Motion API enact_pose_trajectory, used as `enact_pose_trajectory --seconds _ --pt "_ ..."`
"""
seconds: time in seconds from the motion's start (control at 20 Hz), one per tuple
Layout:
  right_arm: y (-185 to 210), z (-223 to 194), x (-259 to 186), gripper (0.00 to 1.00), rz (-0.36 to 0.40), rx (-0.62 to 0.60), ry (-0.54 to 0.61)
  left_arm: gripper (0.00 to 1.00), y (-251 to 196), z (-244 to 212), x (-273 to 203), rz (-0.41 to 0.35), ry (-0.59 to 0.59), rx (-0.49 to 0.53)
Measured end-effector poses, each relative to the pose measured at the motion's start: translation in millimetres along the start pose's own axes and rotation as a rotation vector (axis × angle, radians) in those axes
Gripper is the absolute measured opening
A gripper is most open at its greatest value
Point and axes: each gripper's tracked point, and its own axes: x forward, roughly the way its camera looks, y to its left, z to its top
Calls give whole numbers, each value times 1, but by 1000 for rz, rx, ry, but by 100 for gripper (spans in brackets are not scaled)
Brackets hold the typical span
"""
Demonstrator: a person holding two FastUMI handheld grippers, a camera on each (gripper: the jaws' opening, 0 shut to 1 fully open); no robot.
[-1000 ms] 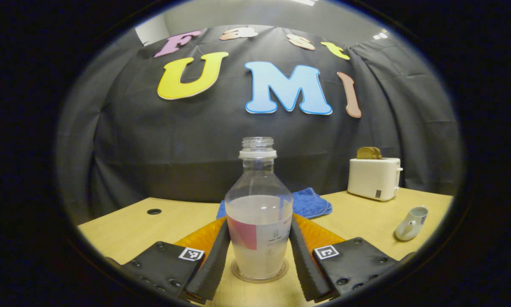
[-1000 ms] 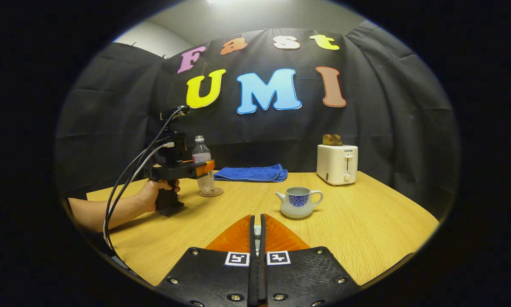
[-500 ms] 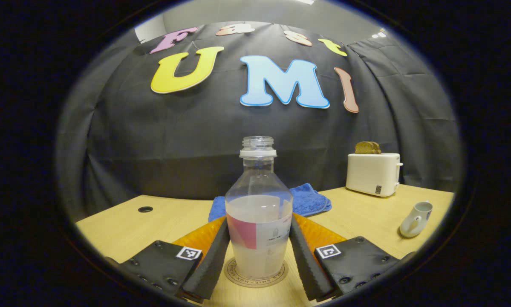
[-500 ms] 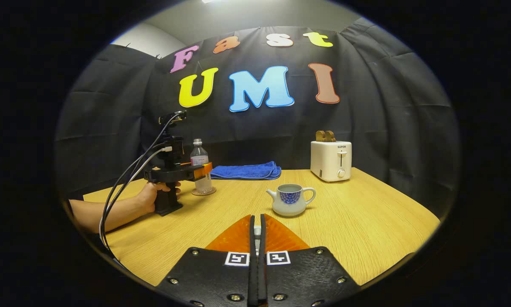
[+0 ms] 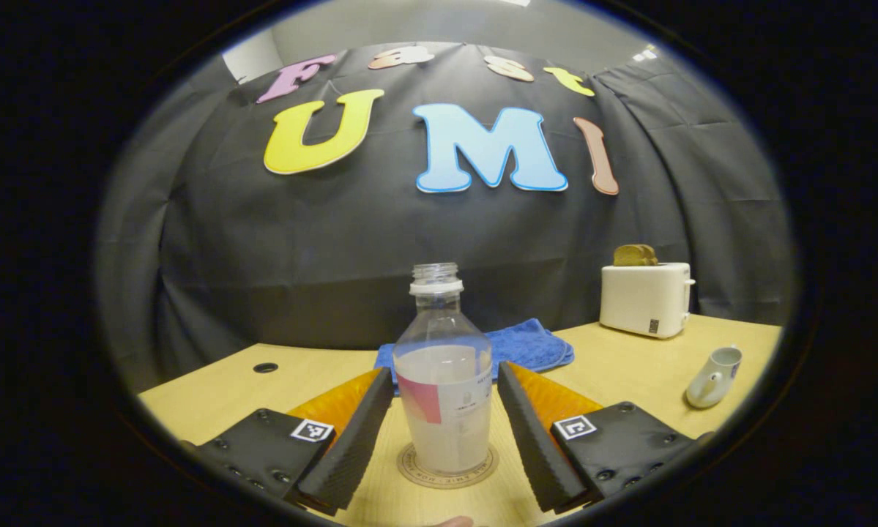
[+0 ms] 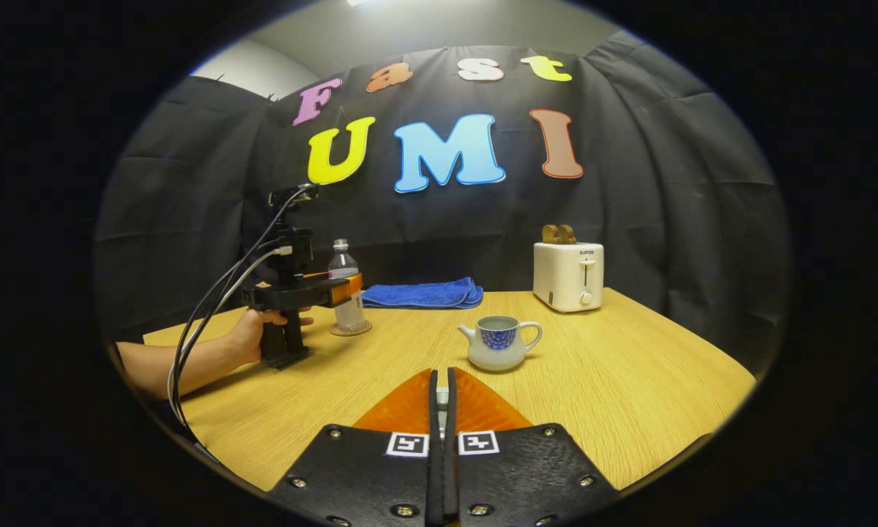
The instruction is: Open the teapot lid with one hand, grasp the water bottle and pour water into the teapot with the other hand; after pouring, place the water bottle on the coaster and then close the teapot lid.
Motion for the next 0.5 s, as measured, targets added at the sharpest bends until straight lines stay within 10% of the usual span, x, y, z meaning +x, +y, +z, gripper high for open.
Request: enact_pose_trajectory --seconds 0.5 --pt "-10 15 9 0 -15 -14 -42 99 -16 1 -84 -4 16 -30"
